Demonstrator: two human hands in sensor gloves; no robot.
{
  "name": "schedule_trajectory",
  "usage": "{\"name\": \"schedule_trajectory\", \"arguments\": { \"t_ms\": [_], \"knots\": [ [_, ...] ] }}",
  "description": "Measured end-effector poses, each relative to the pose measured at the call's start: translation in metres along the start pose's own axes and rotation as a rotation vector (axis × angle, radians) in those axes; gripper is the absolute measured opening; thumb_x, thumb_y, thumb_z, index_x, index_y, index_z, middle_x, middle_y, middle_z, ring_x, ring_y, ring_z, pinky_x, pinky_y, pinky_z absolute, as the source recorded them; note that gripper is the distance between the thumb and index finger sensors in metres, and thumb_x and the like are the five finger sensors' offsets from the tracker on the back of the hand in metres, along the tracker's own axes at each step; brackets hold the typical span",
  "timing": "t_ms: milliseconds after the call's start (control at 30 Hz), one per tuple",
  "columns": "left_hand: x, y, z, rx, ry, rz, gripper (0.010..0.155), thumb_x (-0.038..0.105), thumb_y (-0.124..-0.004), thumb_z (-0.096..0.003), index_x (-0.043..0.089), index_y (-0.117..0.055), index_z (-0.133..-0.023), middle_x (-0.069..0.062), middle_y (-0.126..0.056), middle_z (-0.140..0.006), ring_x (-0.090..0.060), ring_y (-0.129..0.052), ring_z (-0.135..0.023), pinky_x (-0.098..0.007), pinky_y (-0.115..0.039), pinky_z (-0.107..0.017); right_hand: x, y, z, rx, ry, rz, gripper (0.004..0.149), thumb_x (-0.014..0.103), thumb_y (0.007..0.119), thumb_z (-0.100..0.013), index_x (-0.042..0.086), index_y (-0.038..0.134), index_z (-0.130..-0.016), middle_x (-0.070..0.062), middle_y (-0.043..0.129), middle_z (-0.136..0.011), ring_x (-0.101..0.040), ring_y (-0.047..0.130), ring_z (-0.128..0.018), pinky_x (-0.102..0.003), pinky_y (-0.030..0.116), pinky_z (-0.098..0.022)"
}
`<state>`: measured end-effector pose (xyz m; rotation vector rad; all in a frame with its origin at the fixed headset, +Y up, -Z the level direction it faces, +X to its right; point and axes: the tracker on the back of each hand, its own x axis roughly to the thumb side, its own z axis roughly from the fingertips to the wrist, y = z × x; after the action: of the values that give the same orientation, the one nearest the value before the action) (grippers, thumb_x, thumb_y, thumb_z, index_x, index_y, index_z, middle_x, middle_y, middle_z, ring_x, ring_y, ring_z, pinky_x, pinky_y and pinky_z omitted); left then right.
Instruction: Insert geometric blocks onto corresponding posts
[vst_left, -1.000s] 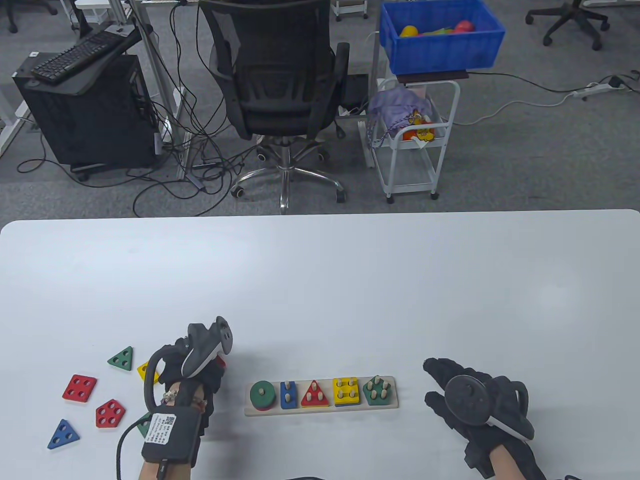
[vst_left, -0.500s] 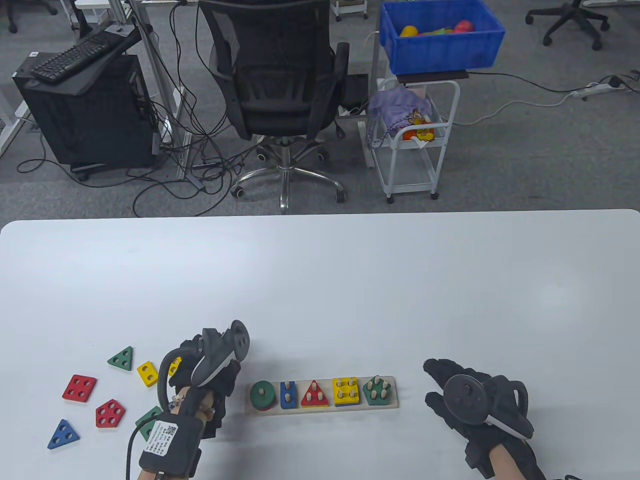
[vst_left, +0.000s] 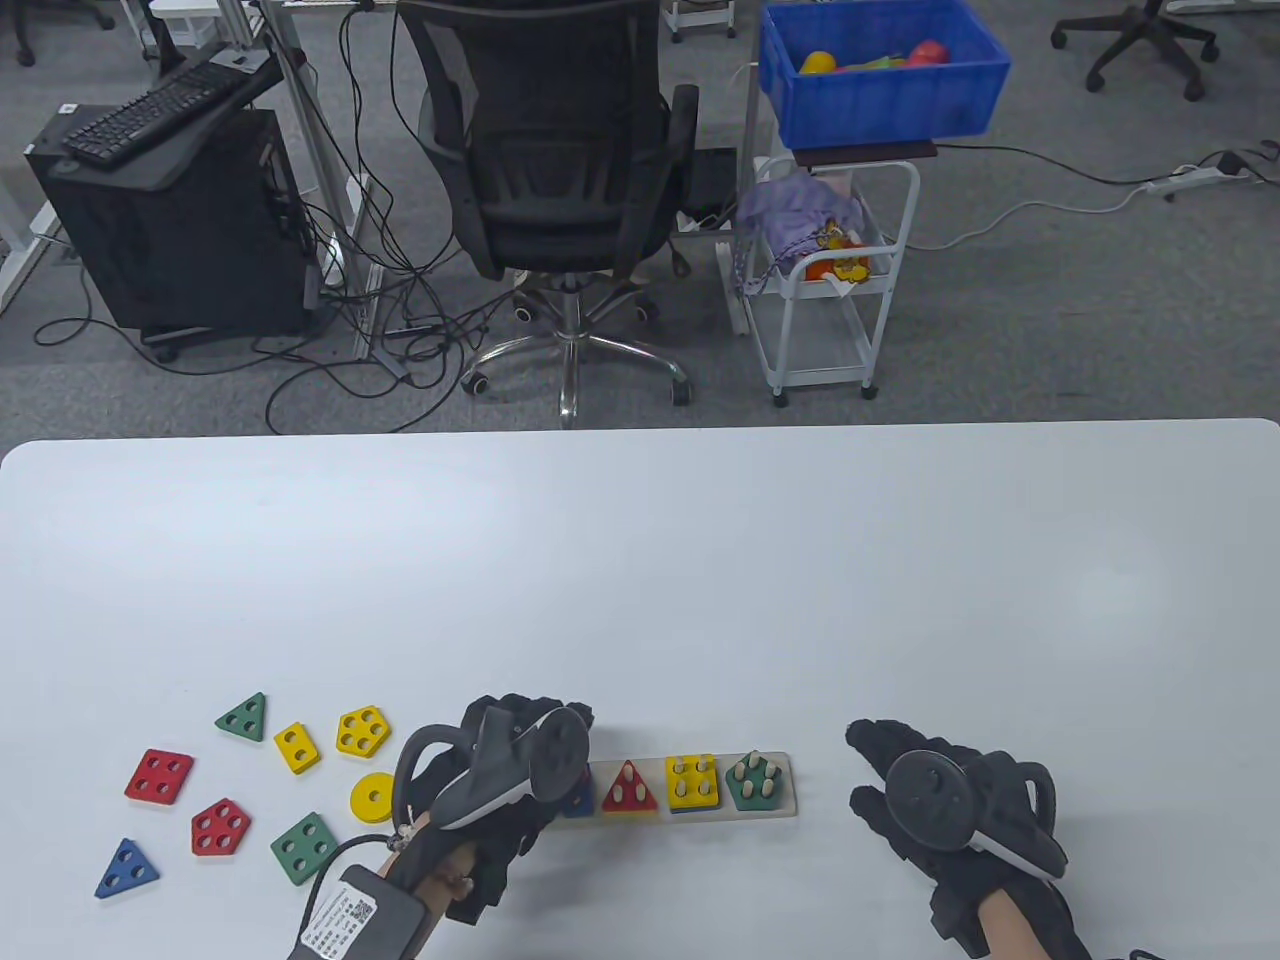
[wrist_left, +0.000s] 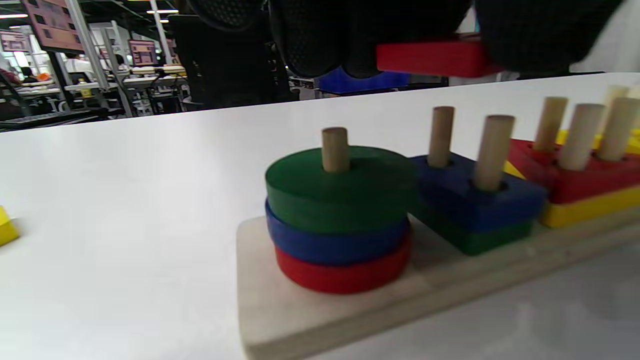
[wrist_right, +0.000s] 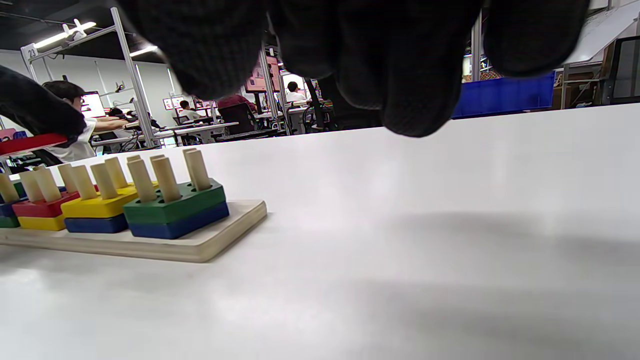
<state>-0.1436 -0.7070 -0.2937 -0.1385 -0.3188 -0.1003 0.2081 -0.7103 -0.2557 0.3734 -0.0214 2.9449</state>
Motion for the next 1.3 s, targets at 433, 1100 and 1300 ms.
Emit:
{"name": "schedule_trajectory", "arguments": {
  "t_ms": [433,1100,1300],
  "knots": [
    [0.002,-0.015,0.003,0.001,-0.025,-0.009,0.07,0.054,-0.085,-0.0329,0.045,-0.062,-0.098,0.016,-0.07,-0.106,-0.013,-0.072,-0.104,-0.05,-0.055,-0.081,0.0,0.001,0.0,0.007,-0.002,0.004,0.061,0.042,0.079,-0.043,0.015,0.065,-0.096,-0.018,0.076,-0.095,-0.038,0.091,-0.074,-0.064,0.071,-0.055],
    [-0.14,0.0,0.034,0.019,0.464,0.254,0.065,0.055,-0.08,-0.0366,0.044,-0.065,-0.099,0.013,-0.069,-0.112,-0.017,-0.073,-0.105,-0.048,-0.06,-0.078,-0.003,-0.001,0.0,0.0,0.017,0.003,0.061,0.042,0.079,-0.043,0.015,0.065,-0.096,-0.018,0.076,-0.096,-0.038,0.091,-0.074,-0.065,0.07,-0.056],
    [-0.153,-0.017,0.033,-0.2,0.555,0.105,0.062,0.05,-0.085,-0.0358,0.044,-0.071,-0.096,0.013,-0.077,-0.107,-0.016,-0.08,-0.099,-0.047,-0.063,-0.076,-0.002,0.0,0.0,0.015,0.013,0.012,0.061,0.042,0.079,-0.043,0.015,0.065,-0.096,-0.018,0.076,-0.096,-0.038,0.091,-0.074,-0.065,0.07,-0.056]
  ]
}}
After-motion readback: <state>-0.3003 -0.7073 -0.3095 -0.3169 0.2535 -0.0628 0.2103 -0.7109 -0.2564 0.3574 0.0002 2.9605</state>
